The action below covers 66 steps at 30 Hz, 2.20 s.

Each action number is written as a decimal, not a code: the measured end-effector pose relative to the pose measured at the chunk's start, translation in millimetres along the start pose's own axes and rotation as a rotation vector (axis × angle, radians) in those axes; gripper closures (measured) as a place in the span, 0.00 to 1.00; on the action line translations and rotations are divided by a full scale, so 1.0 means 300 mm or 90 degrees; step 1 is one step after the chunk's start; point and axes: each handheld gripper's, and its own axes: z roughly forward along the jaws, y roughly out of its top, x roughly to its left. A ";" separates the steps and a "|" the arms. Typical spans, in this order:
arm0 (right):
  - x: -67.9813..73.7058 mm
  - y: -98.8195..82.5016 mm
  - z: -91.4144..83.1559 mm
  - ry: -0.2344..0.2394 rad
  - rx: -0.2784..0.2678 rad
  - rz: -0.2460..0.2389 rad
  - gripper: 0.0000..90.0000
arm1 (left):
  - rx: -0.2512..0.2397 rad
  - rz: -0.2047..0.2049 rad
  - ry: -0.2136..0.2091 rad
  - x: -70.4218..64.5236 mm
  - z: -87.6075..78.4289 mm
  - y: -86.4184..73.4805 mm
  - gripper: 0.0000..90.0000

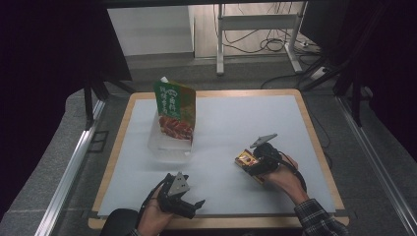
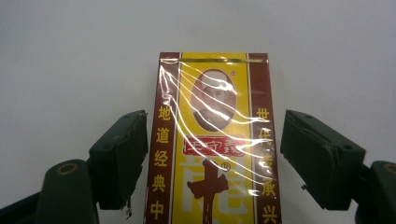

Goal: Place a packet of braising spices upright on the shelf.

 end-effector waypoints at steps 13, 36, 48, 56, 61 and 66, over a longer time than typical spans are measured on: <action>-0.002 0.073 0.026 0.012 0.120 -0.024 0.28 | 0.008 0.003 -0.002 -0.002 0.007 -0.001 0.03; 0.009 0.151 0.057 0.000 0.199 -0.015 0.35 | 0.008 0.007 0.000 -0.003 0.007 -0.001 0.03; 0.003 0.140 -0.034 -0.005 0.077 -0.025 0.35 | 0.005 0.007 0.004 -0.001 0.003 0.000 0.03; 0.007 0.143 -0.071 -0.001 -0.001 -0.023 0.35 | -0.001 0.004 0.006 -0.002 0.002 0.001 0.03; 0.020 0.153 -0.092 0.004 -0.058 -0.020 0.35 | 0.001 0.008 0.007 0.000 -0.001 0.001 0.03; 0.030 0.161 -0.110 0.015 -0.111 -0.022 0.35 | -0.002 0.006 0.007 0.000 -0.002 0.001 0.03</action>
